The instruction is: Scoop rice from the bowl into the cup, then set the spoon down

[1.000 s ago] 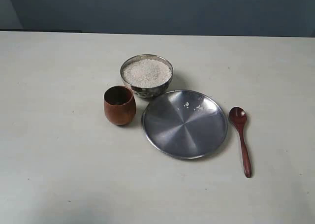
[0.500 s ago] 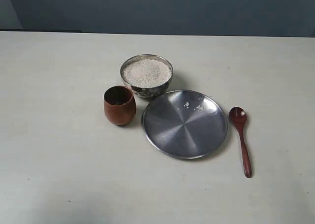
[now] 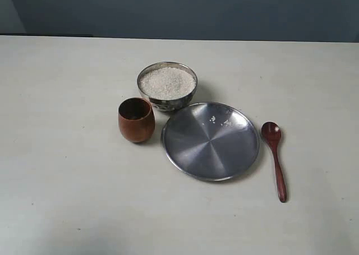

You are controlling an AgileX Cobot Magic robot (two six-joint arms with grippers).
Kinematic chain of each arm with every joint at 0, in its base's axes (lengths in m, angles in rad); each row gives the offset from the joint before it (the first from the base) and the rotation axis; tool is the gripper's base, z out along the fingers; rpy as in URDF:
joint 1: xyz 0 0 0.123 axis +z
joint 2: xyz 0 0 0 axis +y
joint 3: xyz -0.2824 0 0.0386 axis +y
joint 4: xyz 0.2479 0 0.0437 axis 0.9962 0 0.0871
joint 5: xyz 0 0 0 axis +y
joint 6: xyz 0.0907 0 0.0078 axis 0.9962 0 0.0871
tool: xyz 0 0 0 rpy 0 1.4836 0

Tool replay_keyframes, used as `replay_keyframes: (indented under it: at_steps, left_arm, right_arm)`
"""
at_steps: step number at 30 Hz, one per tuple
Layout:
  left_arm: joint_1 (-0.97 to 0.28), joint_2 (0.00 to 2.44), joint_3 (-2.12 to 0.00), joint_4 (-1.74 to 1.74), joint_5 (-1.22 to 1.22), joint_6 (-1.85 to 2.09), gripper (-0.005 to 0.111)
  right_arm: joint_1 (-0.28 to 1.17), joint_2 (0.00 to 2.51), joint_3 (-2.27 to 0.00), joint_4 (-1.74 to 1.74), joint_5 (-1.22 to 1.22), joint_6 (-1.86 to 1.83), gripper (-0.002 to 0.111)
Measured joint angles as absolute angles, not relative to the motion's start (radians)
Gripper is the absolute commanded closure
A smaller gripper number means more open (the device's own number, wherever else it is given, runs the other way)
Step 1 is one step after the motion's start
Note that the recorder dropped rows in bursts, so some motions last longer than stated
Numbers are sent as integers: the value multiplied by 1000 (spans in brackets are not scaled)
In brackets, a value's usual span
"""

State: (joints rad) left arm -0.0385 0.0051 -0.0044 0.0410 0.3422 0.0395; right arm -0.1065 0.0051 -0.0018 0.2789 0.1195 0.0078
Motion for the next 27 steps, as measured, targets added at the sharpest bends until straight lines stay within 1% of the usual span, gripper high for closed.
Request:
replay_keyframes:
  at_steps: [17,21,27]
  left_arm:
    - [-39,5,-4,41,342,39,106]
    - [-39,5,-4,41,342,39,106]
    - [-39,5,-4,41,342,39,106]
  right_arm:
    - [-107,5,-2,314,67,8,108]
    - [-107,5,-2,413,-18,8,108]
    - [-107,5,-2,657,-119,8,108]
